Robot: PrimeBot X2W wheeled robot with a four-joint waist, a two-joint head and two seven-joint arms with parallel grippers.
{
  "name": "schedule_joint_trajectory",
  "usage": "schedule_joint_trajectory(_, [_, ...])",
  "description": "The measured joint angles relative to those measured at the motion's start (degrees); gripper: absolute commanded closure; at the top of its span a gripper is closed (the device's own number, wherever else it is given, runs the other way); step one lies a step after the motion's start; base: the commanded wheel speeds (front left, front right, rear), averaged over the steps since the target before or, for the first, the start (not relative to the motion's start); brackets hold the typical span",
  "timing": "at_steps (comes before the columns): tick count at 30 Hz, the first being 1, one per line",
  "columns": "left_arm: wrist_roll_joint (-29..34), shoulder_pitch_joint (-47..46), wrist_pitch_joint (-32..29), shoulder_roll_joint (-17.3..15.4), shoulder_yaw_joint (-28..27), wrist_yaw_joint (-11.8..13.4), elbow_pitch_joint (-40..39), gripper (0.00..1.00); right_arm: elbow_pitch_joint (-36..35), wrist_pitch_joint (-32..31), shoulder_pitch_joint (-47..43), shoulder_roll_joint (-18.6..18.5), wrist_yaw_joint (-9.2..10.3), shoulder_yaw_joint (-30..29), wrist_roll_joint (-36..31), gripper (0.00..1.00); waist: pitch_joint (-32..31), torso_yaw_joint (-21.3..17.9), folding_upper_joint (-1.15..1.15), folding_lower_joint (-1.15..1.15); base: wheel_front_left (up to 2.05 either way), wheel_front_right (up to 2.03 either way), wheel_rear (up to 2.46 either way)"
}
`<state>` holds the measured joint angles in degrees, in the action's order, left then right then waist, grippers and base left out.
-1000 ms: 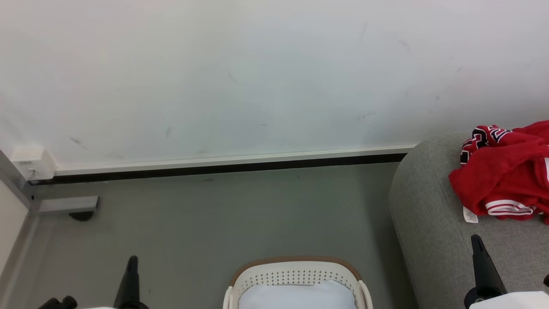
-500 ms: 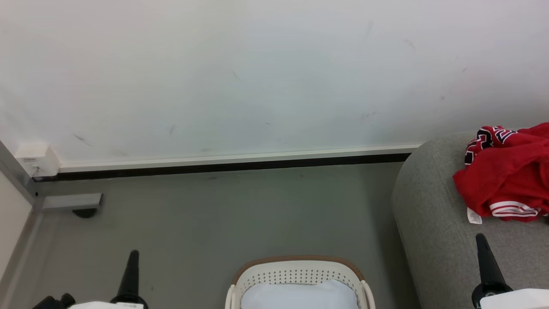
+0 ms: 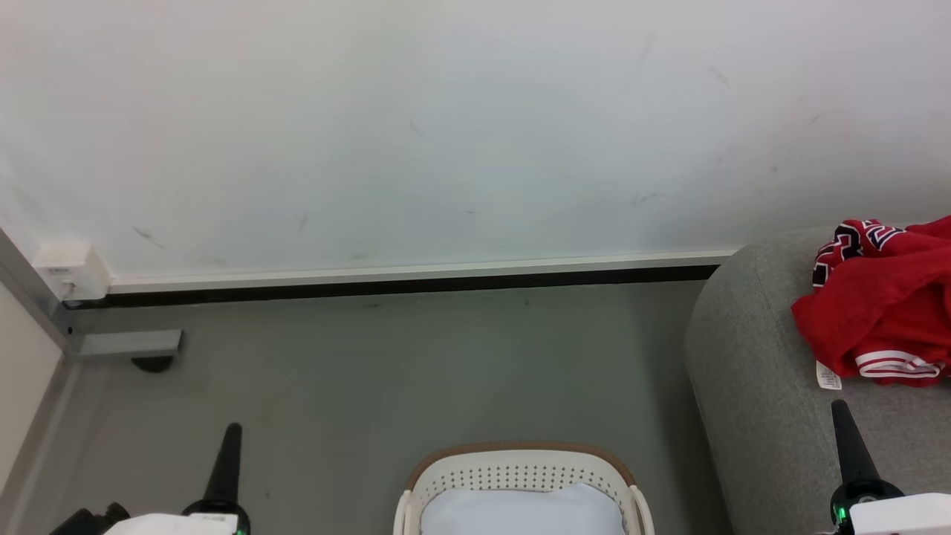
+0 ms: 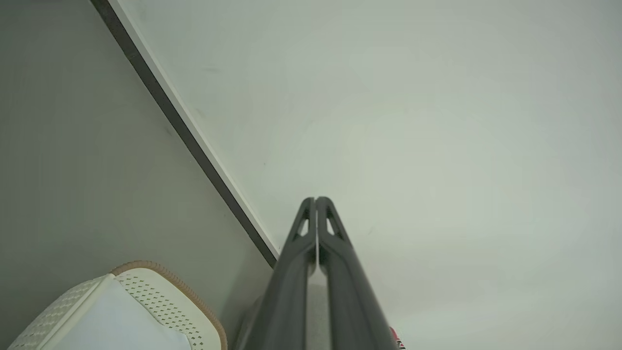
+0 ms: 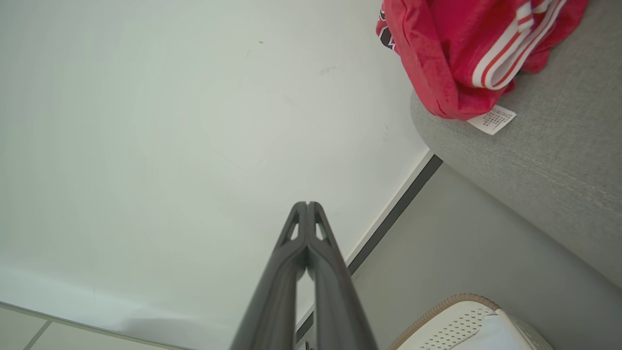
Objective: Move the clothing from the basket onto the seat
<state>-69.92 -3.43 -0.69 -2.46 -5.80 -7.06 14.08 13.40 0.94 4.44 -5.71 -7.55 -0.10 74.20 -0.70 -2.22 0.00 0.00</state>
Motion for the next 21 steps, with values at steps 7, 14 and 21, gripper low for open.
schedule_joint_trajectory(7, [-3.61, -0.35, -1.09, -0.02, -0.12, -0.04, 0.05, 1.00, 0.14, -0.96, 0.18, 0.18, 0.00, -0.63, 3.28, 1.00, 0.10, 0.32, 0.00, 0.00, 0.00, 0.00, 0.00])
schedule_joint_trajectory(14, [-7.09, -0.93, -1.91, -0.04, -0.24, -0.05, 0.11, 1.00, 0.27, -1.96, 0.38, 0.32, 0.00, -1.33, 6.22, 1.00, 0.20, 0.63, 0.00, 0.00, 0.00, 0.00, 0.00])
schedule_joint_trajectory(21, [-10.44, -1.41, -2.82, -0.07, -0.36, -0.07, 0.14, 1.00, 0.38, -2.74, 0.81, 0.51, 0.00, -1.96, 9.09, 1.00, 0.30, 0.93, 0.00, 0.00, 0.00, 0.00, 0.00])
